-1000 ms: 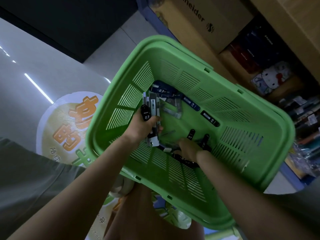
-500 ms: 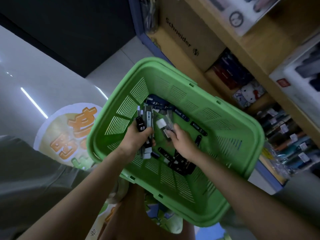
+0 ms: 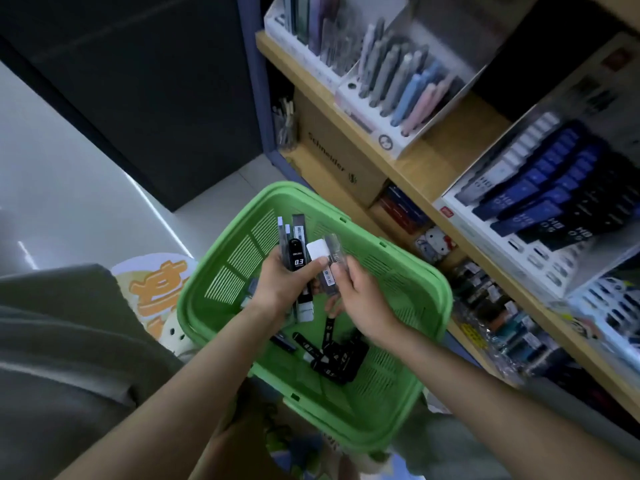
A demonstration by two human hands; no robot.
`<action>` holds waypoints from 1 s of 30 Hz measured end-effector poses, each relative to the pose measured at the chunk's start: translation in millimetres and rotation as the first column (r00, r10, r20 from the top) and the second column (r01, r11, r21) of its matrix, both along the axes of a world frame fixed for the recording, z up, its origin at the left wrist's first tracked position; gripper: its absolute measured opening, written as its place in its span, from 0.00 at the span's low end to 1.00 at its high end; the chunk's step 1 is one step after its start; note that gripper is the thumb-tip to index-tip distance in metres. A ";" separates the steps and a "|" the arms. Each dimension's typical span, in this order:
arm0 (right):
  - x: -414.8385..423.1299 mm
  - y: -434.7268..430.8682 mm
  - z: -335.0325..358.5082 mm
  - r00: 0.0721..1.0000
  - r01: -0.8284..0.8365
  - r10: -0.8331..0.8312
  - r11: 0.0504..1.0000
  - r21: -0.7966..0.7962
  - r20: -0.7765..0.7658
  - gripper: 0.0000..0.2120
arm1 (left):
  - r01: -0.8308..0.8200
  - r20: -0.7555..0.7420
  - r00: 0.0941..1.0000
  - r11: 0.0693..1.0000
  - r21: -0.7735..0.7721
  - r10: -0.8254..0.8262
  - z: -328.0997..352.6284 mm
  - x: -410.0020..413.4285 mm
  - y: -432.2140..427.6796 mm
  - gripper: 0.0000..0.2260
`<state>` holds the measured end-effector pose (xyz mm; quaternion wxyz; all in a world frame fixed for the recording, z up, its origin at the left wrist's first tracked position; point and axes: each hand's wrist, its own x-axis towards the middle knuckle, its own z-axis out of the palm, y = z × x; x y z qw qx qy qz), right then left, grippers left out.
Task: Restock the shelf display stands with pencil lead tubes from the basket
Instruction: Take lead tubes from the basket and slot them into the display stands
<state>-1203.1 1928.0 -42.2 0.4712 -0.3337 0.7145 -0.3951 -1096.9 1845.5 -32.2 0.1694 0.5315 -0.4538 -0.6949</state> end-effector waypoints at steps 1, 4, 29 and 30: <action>-1.7 3.7 6.5 1.000 0.016 -0.016 1.000 0.001 -0.014 0.08 | 0.011 0.007 1.000 1.000 -0.017 -0.011 5.9 -3.1 2.6 0.14; -10.0 15.4 27.6 0.993 0.043 -0.044 0.999 -0.011 -0.113 0.13 | 0.035 -0.009 0.999 0.999 -0.036 -0.035 26.2 -12.2 11.5 0.10; -67.9 162.3 293.0 0.707 0.179 -0.451 0.859 -0.479 -0.545 0.12 | 0.371 -0.203 0.881 0.890 -0.265 -0.427 199.3 -92.7 84.0 0.09; -72.3 167.2 301.7 0.672 0.187 -0.484 0.843 -0.504 -0.560 0.08 | 0.386 -0.212 0.869 0.881 -0.275 -0.447 204.6 -96.2 86.9 0.10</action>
